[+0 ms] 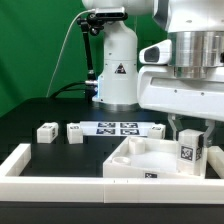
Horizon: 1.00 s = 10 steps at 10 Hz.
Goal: Assemble one leg
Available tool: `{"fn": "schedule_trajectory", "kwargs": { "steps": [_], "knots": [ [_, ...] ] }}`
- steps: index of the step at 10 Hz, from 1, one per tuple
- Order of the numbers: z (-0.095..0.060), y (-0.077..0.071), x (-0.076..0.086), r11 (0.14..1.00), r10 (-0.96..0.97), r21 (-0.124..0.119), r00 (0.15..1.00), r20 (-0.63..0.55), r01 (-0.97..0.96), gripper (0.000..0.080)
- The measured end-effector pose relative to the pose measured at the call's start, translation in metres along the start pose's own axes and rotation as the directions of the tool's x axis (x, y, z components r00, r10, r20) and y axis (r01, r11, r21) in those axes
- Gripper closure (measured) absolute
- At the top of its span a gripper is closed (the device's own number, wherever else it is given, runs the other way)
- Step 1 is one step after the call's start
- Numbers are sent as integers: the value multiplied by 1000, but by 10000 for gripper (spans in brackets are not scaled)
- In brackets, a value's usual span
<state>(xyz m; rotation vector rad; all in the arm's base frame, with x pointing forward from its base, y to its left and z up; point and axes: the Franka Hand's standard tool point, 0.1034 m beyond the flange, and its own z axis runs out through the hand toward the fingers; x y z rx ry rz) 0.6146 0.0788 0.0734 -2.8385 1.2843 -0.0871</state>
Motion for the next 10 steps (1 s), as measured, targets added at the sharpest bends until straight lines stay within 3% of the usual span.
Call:
{"fn": "schedule_trajectory", "kwargs": {
  "steps": [3, 4, 5, 10],
  "knots": [
    [0, 4, 3, 999, 34, -13, 999, -5, -34, 494],
    [0, 4, 3, 999, 34, -13, 999, -5, -34, 312],
    [1, 4, 3, 999, 33, -13, 999, -5, -34, 205],
    [1, 5, 3, 999, 33, -14, 999, -4, -33, 151]
  ]
}}
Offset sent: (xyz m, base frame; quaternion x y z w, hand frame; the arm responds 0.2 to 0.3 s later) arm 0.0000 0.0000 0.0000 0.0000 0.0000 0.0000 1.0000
